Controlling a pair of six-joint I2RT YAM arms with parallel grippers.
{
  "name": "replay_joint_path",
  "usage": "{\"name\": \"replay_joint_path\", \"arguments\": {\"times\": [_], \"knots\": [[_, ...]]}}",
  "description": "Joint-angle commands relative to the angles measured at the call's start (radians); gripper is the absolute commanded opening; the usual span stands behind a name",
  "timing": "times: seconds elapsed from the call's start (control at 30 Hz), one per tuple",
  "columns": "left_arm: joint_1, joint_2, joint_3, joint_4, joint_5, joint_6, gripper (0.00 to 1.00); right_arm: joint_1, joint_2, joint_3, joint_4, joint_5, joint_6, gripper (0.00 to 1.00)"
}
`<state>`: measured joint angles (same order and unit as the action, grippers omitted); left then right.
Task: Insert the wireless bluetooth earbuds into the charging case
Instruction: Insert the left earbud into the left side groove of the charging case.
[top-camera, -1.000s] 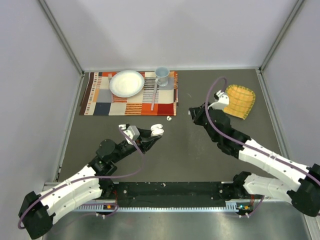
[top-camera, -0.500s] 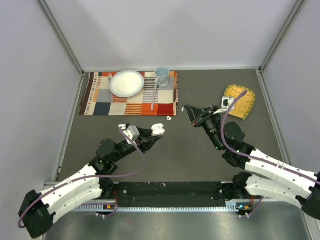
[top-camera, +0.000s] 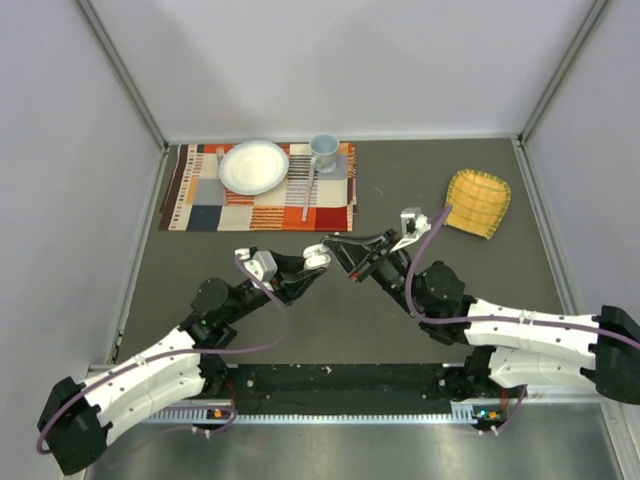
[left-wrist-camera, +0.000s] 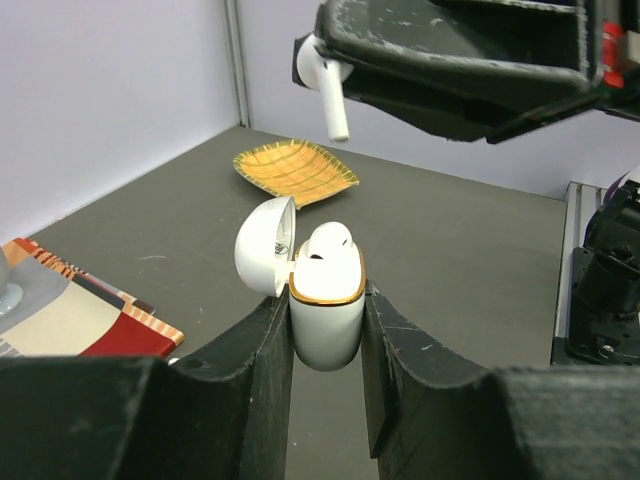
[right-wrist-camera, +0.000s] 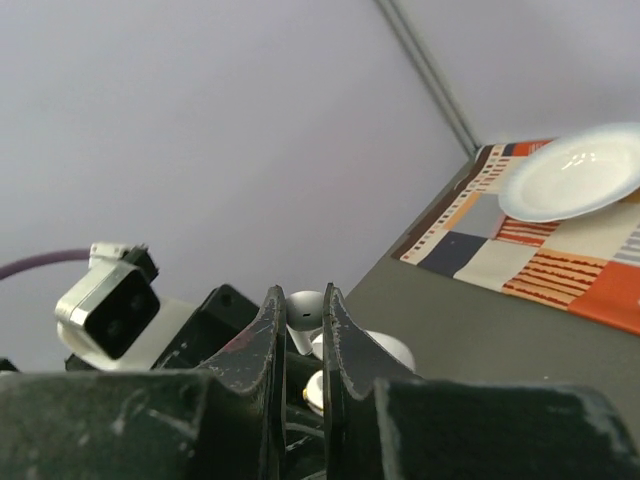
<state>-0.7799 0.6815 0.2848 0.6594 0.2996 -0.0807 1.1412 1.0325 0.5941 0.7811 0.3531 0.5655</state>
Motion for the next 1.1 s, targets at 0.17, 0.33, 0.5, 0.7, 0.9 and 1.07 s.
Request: {"name": "replay_joint_path", "arguments": {"times": [0.17, 0.33, 0.5, 0.7, 0.9, 1.07], "knots": [[0.001, -0.01, 0.021, 0.075, -0.005, -0.001, 0.0, 0.075, 0.066, 0.03, 0.161, -0.043, -0.076, 0.0], [0.002, -0.02, 0.016, 0.075, -0.02, 0.004, 0.0, 0.081, 0.064, 0.021, 0.149, -0.019, -0.073, 0.0], [0.002, -0.019, 0.016, 0.082, -0.019, 0.004, 0.0, 0.083, 0.069, 0.021, 0.126, -0.003, -0.064, 0.0], [0.001, -0.023, 0.01, 0.086, -0.02, -0.002, 0.0, 0.094, 0.084, 0.021, 0.11, 0.015, -0.07, 0.0], [0.002, -0.036, 0.013, 0.08, -0.033, 0.009, 0.0, 0.104, 0.115, 0.032, 0.101, 0.014, -0.061, 0.0], [0.001, -0.04, 0.013, 0.077, -0.03, 0.006, 0.0, 0.104, 0.13, 0.032, 0.113, 0.026, -0.061, 0.0]]}}
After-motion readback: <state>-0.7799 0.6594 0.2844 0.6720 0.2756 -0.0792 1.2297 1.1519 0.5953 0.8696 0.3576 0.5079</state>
